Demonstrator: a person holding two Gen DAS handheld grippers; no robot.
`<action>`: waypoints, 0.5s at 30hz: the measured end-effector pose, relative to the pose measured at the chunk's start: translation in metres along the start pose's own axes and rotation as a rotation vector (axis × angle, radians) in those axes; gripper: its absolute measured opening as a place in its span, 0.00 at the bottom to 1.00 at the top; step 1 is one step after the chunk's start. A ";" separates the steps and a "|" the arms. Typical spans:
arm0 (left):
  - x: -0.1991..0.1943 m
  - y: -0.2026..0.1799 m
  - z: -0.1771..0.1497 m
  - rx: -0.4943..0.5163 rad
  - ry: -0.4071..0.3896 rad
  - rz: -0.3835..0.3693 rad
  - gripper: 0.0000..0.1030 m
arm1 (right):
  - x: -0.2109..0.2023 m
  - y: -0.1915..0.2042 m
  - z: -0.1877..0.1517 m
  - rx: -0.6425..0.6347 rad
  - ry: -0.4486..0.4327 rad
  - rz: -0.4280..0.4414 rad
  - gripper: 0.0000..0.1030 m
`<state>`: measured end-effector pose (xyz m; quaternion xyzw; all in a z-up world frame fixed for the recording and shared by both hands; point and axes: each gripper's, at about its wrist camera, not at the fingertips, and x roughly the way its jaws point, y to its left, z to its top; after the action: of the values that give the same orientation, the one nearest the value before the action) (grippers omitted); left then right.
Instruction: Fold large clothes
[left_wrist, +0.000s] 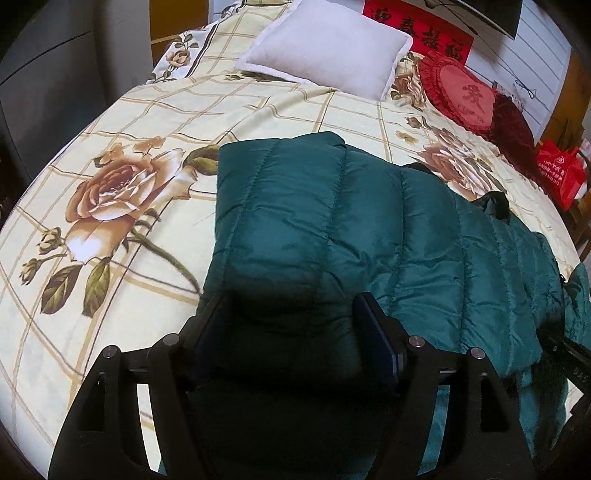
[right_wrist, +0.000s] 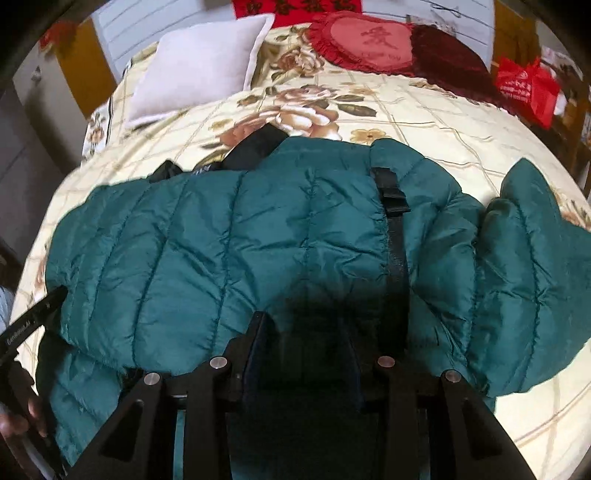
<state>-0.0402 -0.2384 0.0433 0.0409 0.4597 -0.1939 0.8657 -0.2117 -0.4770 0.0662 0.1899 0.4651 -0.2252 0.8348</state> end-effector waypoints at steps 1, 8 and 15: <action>-0.006 0.002 0.000 -0.013 -0.011 -0.005 0.69 | -0.007 0.001 0.001 0.005 -0.019 0.012 0.36; -0.021 -0.004 0.024 -0.059 -0.063 -0.070 0.69 | -0.022 0.011 0.027 0.017 -0.102 0.030 0.39; 0.014 -0.024 0.028 -0.029 0.006 -0.041 0.69 | 0.022 0.010 0.031 0.026 -0.024 -0.027 0.39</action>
<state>-0.0202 -0.2713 0.0506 0.0195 0.4659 -0.2046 0.8607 -0.1742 -0.4899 0.0634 0.1916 0.4544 -0.2447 0.8348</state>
